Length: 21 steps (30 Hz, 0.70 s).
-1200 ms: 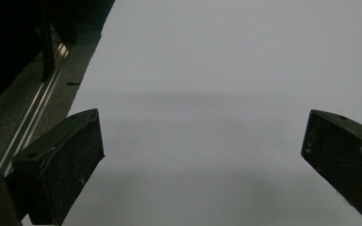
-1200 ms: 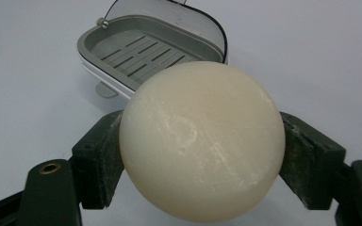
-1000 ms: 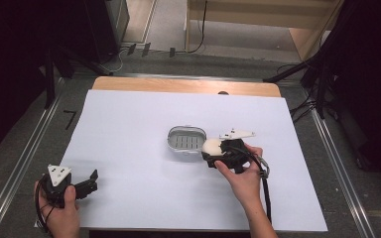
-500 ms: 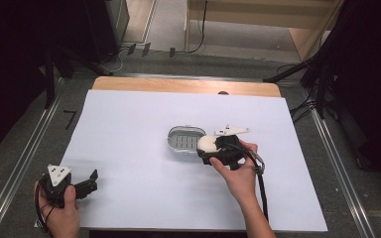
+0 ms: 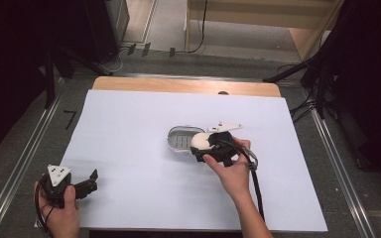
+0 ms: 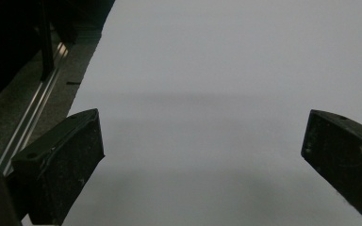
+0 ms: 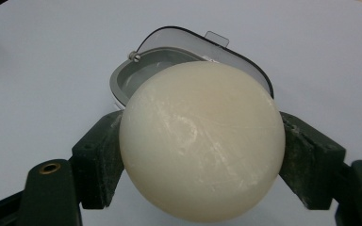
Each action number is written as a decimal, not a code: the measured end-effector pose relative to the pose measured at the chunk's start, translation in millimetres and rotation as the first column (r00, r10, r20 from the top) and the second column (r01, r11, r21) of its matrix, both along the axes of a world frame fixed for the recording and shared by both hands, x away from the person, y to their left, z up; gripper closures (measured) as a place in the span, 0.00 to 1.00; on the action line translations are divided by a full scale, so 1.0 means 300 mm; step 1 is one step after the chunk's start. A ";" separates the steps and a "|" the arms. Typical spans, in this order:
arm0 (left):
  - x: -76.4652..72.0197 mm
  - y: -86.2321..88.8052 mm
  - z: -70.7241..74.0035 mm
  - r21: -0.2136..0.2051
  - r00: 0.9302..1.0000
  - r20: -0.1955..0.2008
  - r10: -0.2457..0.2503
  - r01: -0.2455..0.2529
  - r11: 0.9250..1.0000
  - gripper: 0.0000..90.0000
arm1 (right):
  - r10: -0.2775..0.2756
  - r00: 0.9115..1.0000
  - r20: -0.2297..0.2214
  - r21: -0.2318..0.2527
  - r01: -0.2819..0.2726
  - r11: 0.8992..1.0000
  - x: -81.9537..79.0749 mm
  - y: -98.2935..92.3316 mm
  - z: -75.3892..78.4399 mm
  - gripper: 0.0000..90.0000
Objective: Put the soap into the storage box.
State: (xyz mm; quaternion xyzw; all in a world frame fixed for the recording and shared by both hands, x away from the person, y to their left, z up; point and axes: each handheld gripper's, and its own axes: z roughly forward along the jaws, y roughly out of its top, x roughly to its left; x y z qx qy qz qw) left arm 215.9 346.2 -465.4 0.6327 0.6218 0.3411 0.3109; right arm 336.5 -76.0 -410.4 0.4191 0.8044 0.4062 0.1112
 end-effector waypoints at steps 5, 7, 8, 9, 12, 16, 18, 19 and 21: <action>0.000 0.000 0.000 0.000 1.000 0.000 0.000 0.000 1.000 0.00 | 0.005 1.000 -0.005 0.003 -0.005 1.000 0.010 0.019 -0.001 0.28; 0.000 0.000 0.000 -0.001 1.000 0.000 0.001 -0.001 1.000 0.00 | 0.009 1.000 -0.007 0.004 -0.009 1.000 0.014 0.027 -0.004 0.28; 0.000 0.000 0.000 -0.001 1.000 0.000 0.001 -0.001 1.000 0.00 | 0.007 1.000 -0.009 0.002 -0.007 1.000 0.016 0.031 -0.004 0.28; 0.001 0.000 0.000 -0.001 1.000 -0.001 0.001 -0.001 1.000 0.00 | 0.011 1.000 -0.007 0.001 -0.011 1.000 0.018 0.034 -0.005 0.28; 0.001 0.000 0.000 0.001 1.000 -0.003 0.000 0.000 1.000 0.00 | 0.016 1.000 -0.008 -0.001 -0.016 1.000 0.025 0.043 -0.006 0.28; 0.002 0.000 0.000 -0.001 1.000 -0.004 0.001 -0.001 1.000 0.00 | 0.014 1.000 -0.011 -0.001 -0.014 1.000 0.036 0.057 -0.002 0.28; 0.002 0.000 -0.001 -0.001 1.000 -0.004 0.002 -0.002 1.000 0.00 | 0.013 1.000 -0.012 -0.003 -0.013 1.000 0.041 0.062 -0.001 0.28; 0.002 0.000 -0.001 -0.001 1.000 -0.004 0.002 -0.002 1.000 0.00 | 0.014 1.000 -0.011 -0.002 -0.014 1.000 0.044 0.065 -0.001 0.28; 0.002 0.000 -0.001 -0.001 1.000 -0.005 0.001 -0.001 1.000 0.00 | 0.013 1.000 -0.016 -0.001 -0.013 1.000 0.051 0.073 -0.003 0.28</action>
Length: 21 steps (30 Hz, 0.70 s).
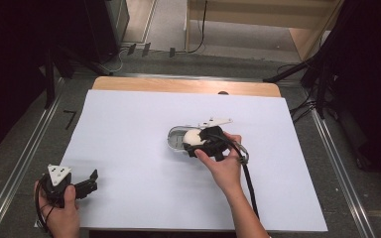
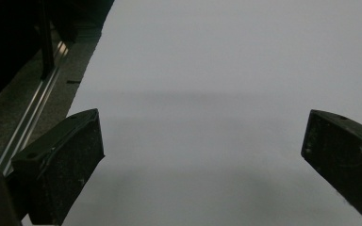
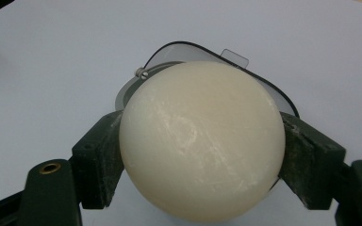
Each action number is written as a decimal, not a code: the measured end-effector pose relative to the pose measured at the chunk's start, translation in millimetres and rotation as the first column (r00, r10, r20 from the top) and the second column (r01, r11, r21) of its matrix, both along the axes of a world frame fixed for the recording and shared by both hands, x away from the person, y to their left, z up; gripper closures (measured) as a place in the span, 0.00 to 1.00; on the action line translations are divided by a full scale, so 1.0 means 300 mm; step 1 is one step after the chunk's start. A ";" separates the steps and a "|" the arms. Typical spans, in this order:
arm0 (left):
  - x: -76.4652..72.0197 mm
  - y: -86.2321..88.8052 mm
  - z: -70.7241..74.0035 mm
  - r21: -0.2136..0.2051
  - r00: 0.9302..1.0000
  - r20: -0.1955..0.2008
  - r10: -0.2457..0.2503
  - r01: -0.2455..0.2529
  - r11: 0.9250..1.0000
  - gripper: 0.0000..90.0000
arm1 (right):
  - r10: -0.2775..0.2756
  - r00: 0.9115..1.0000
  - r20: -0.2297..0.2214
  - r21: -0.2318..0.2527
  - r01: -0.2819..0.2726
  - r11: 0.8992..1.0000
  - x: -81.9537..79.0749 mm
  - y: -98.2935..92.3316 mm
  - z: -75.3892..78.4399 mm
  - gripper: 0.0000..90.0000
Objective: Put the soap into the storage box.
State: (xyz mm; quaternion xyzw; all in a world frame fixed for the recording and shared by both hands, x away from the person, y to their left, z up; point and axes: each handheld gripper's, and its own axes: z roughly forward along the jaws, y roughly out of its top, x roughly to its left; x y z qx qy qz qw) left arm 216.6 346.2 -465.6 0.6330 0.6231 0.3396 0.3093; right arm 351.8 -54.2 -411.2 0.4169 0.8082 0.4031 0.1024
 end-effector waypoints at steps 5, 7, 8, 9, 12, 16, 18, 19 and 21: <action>0.001 0.000 0.000 0.001 1.000 0.000 0.000 0.000 1.000 0.00 | 0.002 1.000 -0.007 -0.005 -0.002 1.000 0.015 0.021 -0.003 0.28; 0.001 0.000 0.000 0.000 1.000 -0.001 0.000 0.000 1.000 0.00 | 0.003 1.000 -0.007 -0.007 -0.003 1.000 0.022 0.029 -0.003 0.28; 0.001 0.000 0.000 0.000 1.000 -0.002 0.001 -0.001 1.000 0.00 | 0.005 1.000 -0.007 -0.008 -0.005 1.000 0.026 0.033 -0.004 0.28; 0.001 0.000 0.000 0.000 1.000 -0.002 0.001 -0.001 1.000 0.00 | 0.003 1.000 -0.010 -0.008 -0.003 1.000 0.029 0.037 -0.004 0.28; 0.001 0.000 0.000 0.000 1.000 -0.004 0.002 -0.002 1.000 0.00 | 0.003 1.000 -0.012 -0.016 -0.003 1.000 0.040 0.047 -0.006 0.28; 0.001 0.000 0.000 0.000 1.000 -0.004 0.002 -0.002 1.000 0.00 | -0.001 1.000 -0.020 -0.020 0.000 1.000 0.051 0.056 -0.014 0.28; 0.002 0.000 0.000 0.001 1.000 -0.005 0.003 -0.003 1.000 0.00 | -0.002 1.000 -0.023 -0.022 0.002 1.000 0.057 0.058 -0.020 0.28; 0.001 0.000 0.000 0.001 1.000 -0.005 0.003 -0.003 1.000 0.00 | -0.007 1.000 -0.027 -0.024 0.006 1.000 0.058 0.058 -0.022 0.28; 0.001 0.000 0.000 0.000 1.000 -0.005 0.002 -0.002 1.000 0.00 | -0.014 0.999 -0.030 -0.020 0.013 1.000 0.065 0.055 -0.026 0.28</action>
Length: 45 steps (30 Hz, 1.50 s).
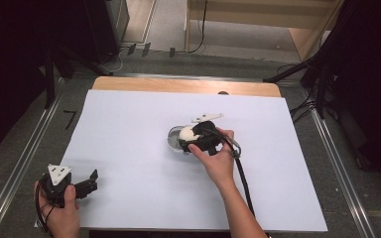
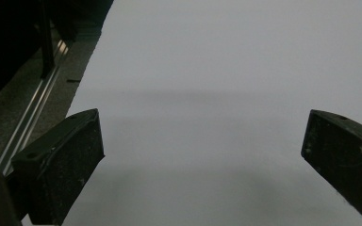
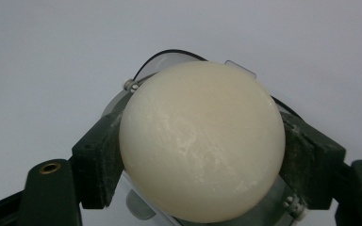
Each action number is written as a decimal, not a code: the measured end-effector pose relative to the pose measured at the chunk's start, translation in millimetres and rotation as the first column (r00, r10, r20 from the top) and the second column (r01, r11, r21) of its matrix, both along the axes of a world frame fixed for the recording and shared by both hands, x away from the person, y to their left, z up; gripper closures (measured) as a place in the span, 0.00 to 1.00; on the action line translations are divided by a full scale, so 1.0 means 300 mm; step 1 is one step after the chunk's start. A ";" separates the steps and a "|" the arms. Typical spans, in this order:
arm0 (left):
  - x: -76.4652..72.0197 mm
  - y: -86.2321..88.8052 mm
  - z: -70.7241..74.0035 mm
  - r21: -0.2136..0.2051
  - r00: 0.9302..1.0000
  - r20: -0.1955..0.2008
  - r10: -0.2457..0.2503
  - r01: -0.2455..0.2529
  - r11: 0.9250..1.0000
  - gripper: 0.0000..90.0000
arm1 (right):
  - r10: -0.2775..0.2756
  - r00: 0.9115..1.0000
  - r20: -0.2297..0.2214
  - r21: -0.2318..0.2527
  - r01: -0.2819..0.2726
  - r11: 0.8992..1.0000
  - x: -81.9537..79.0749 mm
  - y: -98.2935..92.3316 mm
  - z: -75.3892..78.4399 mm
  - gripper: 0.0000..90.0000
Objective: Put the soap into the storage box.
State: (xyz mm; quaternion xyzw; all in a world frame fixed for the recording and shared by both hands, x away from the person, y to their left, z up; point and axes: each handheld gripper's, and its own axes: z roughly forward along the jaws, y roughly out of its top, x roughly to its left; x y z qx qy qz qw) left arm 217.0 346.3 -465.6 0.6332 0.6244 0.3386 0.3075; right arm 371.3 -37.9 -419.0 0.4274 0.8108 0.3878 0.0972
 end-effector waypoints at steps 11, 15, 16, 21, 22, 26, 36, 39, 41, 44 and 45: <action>0.000 0.000 0.000 0.000 1.000 0.000 0.000 0.000 1.000 0.00 | -0.016 1.000 -0.017 -0.001 0.016 1.000 0.018 -0.001 -0.017 0.28; 0.000 0.000 0.000 0.000 1.000 0.000 -0.001 0.001 1.000 0.00 | -0.019 1.000 -0.024 -0.001 0.019 1.000 0.023 0.005 -0.024 0.28; 0.000 0.000 0.000 0.000 1.000 -0.001 0.000 0.000 1.000 0.00 | -0.019 1.000 -0.024 -0.001 0.019 1.000 0.023 0.005 -0.024 0.28; 0.000 0.000 0.000 0.000 1.000 -0.001 0.000 0.000 1.000 0.00 | -0.013 0.999 -0.030 -0.009 0.013 1.000 0.029 0.007 -0.033 0.28; 0.000 0.000 0.000 0.000 1.000 -0.001 -0.001 0.001 1.000 0.00 | -0.014 0.999 -0.030 -0.007 0.014 1.000 0.030 0.008 -0.035 0.28; 0.000 0.001 0.000 -0.002 1.000 0.001 -0.003 0.003 1.000 0.00 | -0.020 0.999 -0.033 -0.006 0.020 1.000 0.033 0.010 -0.039 0.28; 0.000 0.001 0.000 -0.001 1.000 -0.001 -0.002 0.002 1.000 0.00 | -0.018 0.999 -0.047 0.002 0.018 1.000 0.035 0.011 -0.044 0.28; 0.000 0.001 0.000 -0.002 1.000 0.000 -0.002 0.002 1.000 0.00 | -0.014 0.999 -0.048 0.003 0.014 1.000 0.035 0.013 -0.044 0.27; 0.000 0.002 0.000 -0.002 1.000 -0.001 -0.002 0.002 1.000 0.00 | -0.013 0.999 -0.050 -0.003 0.013 1.000 0.035 0.014 -0.047 0.27; 0.000 0.001 0.000 -0.002 1.000 0.000 -0.002 0.002 1.000 0.00 | -0.018 0.998 -0.052 -0.014 0.017 1.000 0.034 0.017 -0.050 0.27; 0.000 0.001 0.000 -0.002 1.000 0.000 -0.002 0.002 1.000 0.00 | -0.020 0.999 -0.051 -0.016 0.019 1.000 0.034 0.018 -0.051 0.27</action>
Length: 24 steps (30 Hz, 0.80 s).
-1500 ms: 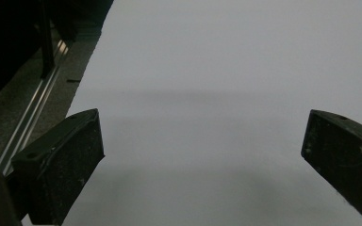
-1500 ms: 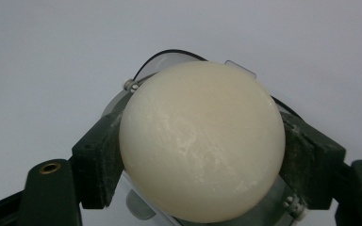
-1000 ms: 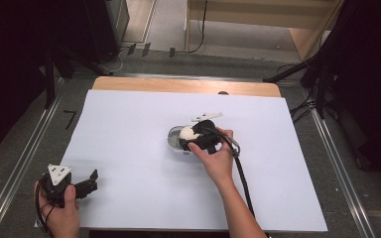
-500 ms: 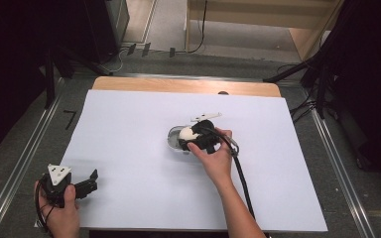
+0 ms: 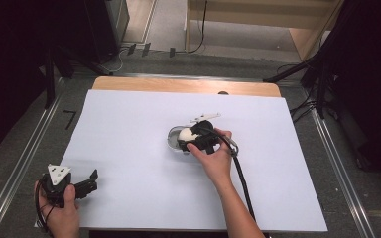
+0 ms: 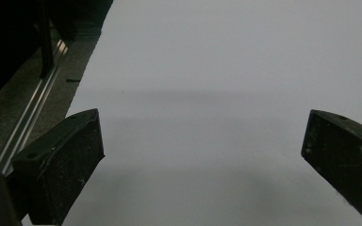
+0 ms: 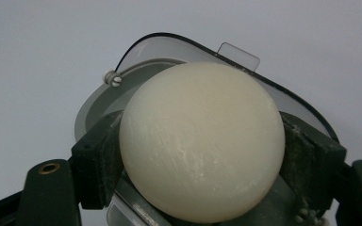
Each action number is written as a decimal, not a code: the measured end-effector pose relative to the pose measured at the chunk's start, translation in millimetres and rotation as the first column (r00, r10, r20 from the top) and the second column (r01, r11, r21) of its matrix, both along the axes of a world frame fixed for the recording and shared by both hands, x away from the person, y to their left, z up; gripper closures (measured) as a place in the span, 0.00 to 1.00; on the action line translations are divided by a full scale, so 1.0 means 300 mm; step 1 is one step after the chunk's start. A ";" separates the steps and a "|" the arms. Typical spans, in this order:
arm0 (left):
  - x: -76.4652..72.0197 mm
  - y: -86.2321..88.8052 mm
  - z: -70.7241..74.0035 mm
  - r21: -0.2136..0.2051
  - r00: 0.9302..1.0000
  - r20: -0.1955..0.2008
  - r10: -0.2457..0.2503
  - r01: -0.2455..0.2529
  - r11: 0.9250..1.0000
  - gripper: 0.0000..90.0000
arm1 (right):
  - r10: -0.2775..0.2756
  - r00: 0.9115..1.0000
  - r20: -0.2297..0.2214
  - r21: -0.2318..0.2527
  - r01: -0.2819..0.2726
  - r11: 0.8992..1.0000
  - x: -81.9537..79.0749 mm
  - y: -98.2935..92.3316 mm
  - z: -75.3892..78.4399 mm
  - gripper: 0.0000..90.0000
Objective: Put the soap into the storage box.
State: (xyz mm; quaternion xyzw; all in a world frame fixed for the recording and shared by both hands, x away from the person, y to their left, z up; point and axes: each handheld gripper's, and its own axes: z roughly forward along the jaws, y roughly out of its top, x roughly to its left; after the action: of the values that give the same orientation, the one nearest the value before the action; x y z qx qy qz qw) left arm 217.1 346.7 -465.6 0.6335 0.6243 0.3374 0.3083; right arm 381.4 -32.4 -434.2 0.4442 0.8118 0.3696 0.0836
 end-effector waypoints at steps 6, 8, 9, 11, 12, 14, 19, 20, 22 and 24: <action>0.000 0.000 0.000 0.000 1.000 -0.001 0.000 0.000 1.000 0.00 | 0.011 1.000 0.001 0.008 -0.011 1.000 -0.001 0.003 -0.002 0.27; 0.000 0.001 0.000 -0.001 1.000 -0.001 0.000 0.000 1.000 0.00 | 0.010 1.000 0.010 0.024 -0.010 1.000 -0.003 0.000 0.002 0.27; 0.000 0.000 0.000 -0.001 1.000 -0.001 0.000 0.000 1.000 0.00 | 0.010 1.000 0.015 0.033 -0.011 0.999 -0.004 -0.003 0.006 0.27; 0.000 0.000 0.000 -0.001 1.000 -0.001 0.000 0.000 1.000 0.00 | -0.006 1.000 0.024 0.039 0.005 0.999 -0.005 -0.006 0.013 0.26; 0.000 0.000 0.000 -0.001 1.000 -0.001 0.000 0.000 1.000 0.00 | -0.008 1.000 0.026 0.043 0.007 0.999 -0.007 -0.008 0.017 0.26; 0.000 0.001 0.000 -0.001 1.000 -0.001 0.000 0.000 1.000 0.00 | -0.010 0.999 0.031 0.049 0.008 0.999 -0.008 -0.013 0.022 0.26; 0.000 0.001 0.000 -0.002 1.000 -0.001 0.000 0.000 1.000 0.00 | -0.016 0.999 0.035 0.061 0.014 0.998 -0.015 -0.024 0.027 0.26; 0.000 0.001 0.000 -0.002 1.000 -0.001 0.000 0.000 1.000 0.00 | -0.013 0.999 0.036 0.060 0.011 0.998 -0.017 -0.027 0.027 0.26; 0.000 0.001 0.000 -0.001 1.000 -0.001 0.000 0.000 1.000 0.00 | -0.014 0.999 0.039 0.063 0.012 0.998 -0.021 -0.033 0.026 0.25; 0.000 0.000 0.000 -0.001 1.000 -0.001 0.000 0.000 1.000 0.00 | -0.018 0.999 0.039 0.068 0.015 0.998 -0.026 -0.040 0.027 0.25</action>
State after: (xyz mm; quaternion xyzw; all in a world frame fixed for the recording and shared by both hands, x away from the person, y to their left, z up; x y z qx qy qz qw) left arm 217.0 346.8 -465.5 0.6336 0.6245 0.3369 0.3084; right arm 373.7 -44.5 -426.2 0.4460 0.7933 0.4049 0.0877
